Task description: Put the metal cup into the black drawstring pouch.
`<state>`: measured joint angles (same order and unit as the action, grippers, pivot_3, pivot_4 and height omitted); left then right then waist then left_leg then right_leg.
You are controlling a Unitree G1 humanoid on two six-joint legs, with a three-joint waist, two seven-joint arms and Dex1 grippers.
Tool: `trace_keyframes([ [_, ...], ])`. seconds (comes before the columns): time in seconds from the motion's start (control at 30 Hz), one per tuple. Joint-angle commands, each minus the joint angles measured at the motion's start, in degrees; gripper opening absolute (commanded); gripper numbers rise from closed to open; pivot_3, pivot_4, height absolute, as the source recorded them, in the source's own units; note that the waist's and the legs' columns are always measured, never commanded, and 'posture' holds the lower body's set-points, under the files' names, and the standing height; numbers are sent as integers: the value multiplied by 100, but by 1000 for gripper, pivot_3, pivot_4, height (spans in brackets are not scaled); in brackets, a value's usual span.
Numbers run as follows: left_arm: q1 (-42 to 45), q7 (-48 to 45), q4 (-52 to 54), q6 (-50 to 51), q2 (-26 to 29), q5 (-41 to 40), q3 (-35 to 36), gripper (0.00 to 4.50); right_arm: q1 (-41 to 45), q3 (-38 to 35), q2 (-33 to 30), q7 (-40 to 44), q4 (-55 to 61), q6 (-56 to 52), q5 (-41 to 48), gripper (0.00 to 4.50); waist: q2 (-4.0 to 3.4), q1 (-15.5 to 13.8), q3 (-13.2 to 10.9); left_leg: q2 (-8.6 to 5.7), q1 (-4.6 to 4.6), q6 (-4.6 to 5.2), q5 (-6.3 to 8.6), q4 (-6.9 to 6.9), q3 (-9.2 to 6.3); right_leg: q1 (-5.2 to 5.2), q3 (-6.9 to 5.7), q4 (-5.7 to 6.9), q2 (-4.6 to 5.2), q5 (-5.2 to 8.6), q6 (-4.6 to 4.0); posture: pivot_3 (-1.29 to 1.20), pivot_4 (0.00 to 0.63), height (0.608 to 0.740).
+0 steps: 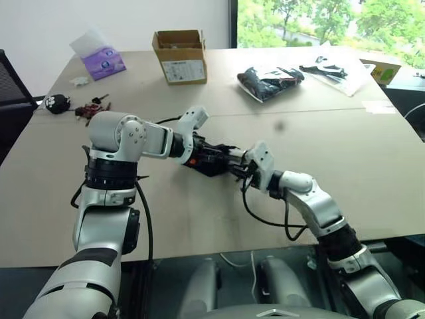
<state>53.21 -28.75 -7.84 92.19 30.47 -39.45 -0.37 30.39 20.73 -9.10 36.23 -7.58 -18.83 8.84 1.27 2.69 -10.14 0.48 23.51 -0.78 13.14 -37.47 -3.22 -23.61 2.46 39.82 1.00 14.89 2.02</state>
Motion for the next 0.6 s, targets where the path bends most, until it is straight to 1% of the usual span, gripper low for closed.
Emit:
trace_keyframes([
  [0.03, -57, 103, 153, 31, -91, -186, 15, 0, 637, 323, 470, 384, -675, 780, -222, 102, 0, 11, 0, 2, -6, -5, -3, 2, 0, 1, 1, 5, -3, 0, -1, 0, 150, 740],
  [0.1, -101, 137, 273, 31, -94, -244, 55, 0, 985, 447, 610, 514, -1255, 1129, -505, 102, 0, 24, 0, 3, -6, -11, -7, 5, -4, 1, -2, 6, -5, 0, -1, 0, 150, 740],
  [0.13, -140, 149, 364, 31, -84, -254, 66, 0, 1127, 400, 734, 560, -1504, 1217, -512, 102, 0, 46, 0, 3, -5, -12, -7, 5, -4, 1, -1, 6, -4, 0, -2, 0, 150, 740],
  [0.2, -240, 217, 526, 31, -85, -260, 127, 0, 1267, 66, 1058, 712, -1832, 1124, -172, 102, 0, 79, 0, 3, -5, -16, -10, 5, -2, 1, 2, 4, -1, -1, -2, 0, 150, 740],
  [0.27, -377, 299, 729, 31, -65, -224, 178, 0, 1273, -142, 1171, 968, -1972, 988, 63, 102, 0, 81, 0, 2, -2, -25, -15, 5, -6, 1, -1, 2, 2, -1, -2, 0, 150, 740],
  [0.33, -523, 412, 961, 31, -62, -84, 282, 0, 1157, -156, 1071, 1386, -1850, 842, 165, 102, 0, 77, 0, 3, 1, -31, -19, 6, -8, 0, -1, 2, 3, -1, -2, 0, 150, 740],
  [0.43, -671, 684, 1040, -2, -153, 197, 634, 0, 1004, -167, 856, 1796, -1526, 640, 248, 102, 0, 70, 0, 1, 3, -32, -19, 6, -10, 0, -4, 0, 5, -1, -2, 0, 150, 740],
  [0.6, -886, 884, 1154, -119, -160, 398, 829, 0, 1049, -189, 658, 2056, -1386, 485, 205, 102, 0, 75, 0, 0, 0, -18, -11, 6, -13, 0, -7, 3, 3, -1, -2, 0, 150, 740],
])
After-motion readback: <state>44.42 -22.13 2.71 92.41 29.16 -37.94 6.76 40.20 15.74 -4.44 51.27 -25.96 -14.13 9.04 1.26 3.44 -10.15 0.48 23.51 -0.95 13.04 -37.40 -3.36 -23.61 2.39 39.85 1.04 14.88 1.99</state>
